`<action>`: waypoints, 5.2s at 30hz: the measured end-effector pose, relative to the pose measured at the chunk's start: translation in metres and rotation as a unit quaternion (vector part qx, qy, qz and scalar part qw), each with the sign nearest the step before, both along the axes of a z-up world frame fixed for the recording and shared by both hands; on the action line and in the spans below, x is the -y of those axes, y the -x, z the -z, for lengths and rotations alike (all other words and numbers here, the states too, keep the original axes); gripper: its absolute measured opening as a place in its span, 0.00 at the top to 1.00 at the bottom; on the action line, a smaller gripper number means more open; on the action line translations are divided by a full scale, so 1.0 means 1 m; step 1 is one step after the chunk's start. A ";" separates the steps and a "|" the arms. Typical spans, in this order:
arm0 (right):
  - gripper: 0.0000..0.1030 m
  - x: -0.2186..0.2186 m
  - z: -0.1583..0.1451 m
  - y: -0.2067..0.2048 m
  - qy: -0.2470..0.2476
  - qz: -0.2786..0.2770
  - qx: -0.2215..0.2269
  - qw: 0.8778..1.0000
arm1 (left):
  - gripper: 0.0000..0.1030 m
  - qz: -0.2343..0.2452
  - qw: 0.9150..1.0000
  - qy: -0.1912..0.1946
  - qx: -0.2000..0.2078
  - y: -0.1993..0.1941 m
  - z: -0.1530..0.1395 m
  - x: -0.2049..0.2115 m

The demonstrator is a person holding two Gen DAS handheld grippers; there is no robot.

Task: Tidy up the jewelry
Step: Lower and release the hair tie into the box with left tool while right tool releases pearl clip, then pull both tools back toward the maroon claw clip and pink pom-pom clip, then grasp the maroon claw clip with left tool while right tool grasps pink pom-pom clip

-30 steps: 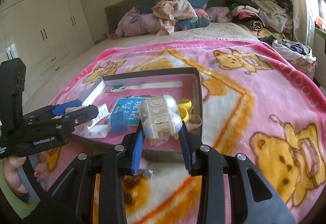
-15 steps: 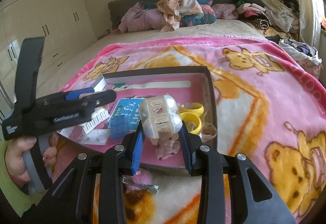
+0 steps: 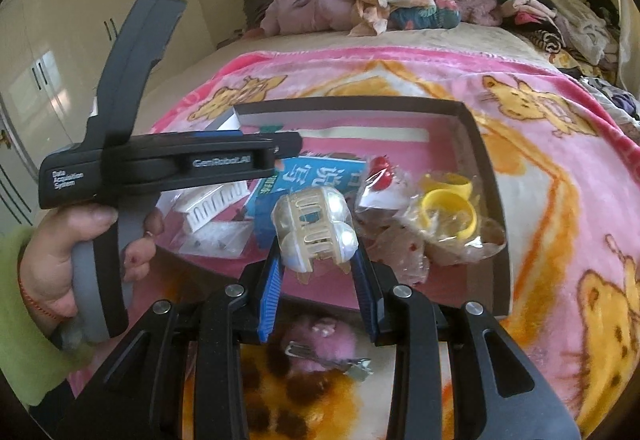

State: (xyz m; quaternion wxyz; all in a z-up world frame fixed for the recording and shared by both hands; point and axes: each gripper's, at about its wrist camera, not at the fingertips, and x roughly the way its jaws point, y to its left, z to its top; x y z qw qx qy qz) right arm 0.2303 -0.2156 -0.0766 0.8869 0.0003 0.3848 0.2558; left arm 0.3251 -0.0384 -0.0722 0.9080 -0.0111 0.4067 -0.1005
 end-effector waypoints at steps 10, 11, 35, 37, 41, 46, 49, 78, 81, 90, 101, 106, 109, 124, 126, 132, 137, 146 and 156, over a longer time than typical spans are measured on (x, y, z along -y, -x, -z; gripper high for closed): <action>0.68 -0.001 0.005 -0.001 -0.008 -0.002 -0.015 1.000 | 0.38 0.002 1.000 0.004 -0.005 -0.003 0.003 0.000; 0.67 -0.001 0.005 -0.002 -0.007 -0.002 -0.016 1.000 | 0.38 0.002 1.000 0.003 -0.005 -0.003 0.003 0.000; 0.57 0.007 -0.003 0.001 -0.014 0.005 -0.006 1.000 | 0.38 0.004 1.000 0.003 -0.021 0.001 0.009 0.000; 0.53 0.008 -0.006 0.002 -0.013 0.006 -0.001 1.000 | 0.38 0.004 1.000 0.002 -0.022 0.002 0.009 0.000; 0.47 0.007 -0.010 0.006 -0.010 0.008 0.007 1.000 | 0.36 0.002 1.000 0.006 -0.022 0.001 0.008 -0.001; 0.38 0.011 -0.014 0.011 -0.012 0.015 0.013 1.000 | 0.27 -0.003 1.000 0.006 -0.016 0.006 0.002 -0.005; 0.32 0.013 -0.017 0.013 -0.013 0.021 0.019 1.000 | 0.23 -0.007 1.000 0.003 -0.011 0.011 -0.002 -0.007; 0.13 0.025 -0.071 0.061 -0.025 0.045 0.082 0.995 | 0.11 -0.031 0.998 0.011 0.061 0.076 -0.064 -0.023; 0.13 0.025 -0.075 0.068 -0.024 0.044 0.088 0.995 | 0.11 -0.032 0.997 0.008 0.067 0.086 -0.068 -0.025; 0.13 0.024 -0.084 0.091 -0.019 0.041 0.106 0.993 | 0.11 -0.038 0.996 0.012 0.086 0.117 -0.078 -0.030; 0.11 0.028 -0.086 0.112 -0.011 0.041 0.117 0.992 | 0.11 -0.045 0.993 0.024 0.106 0.153 -0.083 -0.037; 0.11 0.029 -0.084 0.117 -0.008 0.041 0.118 0.992 | 0.11 -0.046 0.993 0.025 0.107 0.166 -0.080 -0.038; 0.11 0.031 -0.080 0.122 -0.006 0.041 0.117 0.992 | 0.11 -0.048 0.992 0.029 0.109 0.175 -0.077 -0.040; 0.11 0.029 -0.056 0.138 0.013 0.029 0.101 0.994 | 0.11 -0.039 0.994 0.026 0.097 0.202 -0.050 -0.041; 0.11 0.030 -0.052 0.137 0.017 0.030 0.096 0.995 | 0.11 -0.034 0.995 0.026 0.090 0.203 -0.045 -0.039; 0.11 0.033 -0.040 0.135 0.026 0.032 0.085 0.996 | 0.11 -0.019 0.997 0.017 0.070 0.206 -0.024 -0.030; 0.11 0.038 -0.030 0.130 0.030 0.039 0.075 0.996 | 0.11 -0.009 0.998 0.015 0.053 0.205 -0.011 -0.023; 0.11 0.050 -0.011 0.110 0.036 0.055 0.056 0.996 | 0.11 0.014 1.000 0.001 0.023 0.201 0.014 -0.006; 0.11 0.043 0.011 0.076 0.054 0.047 0.028 0.997 | 0.39 0.040 0.999 0.004 -0.006 0.194 0.035 0.014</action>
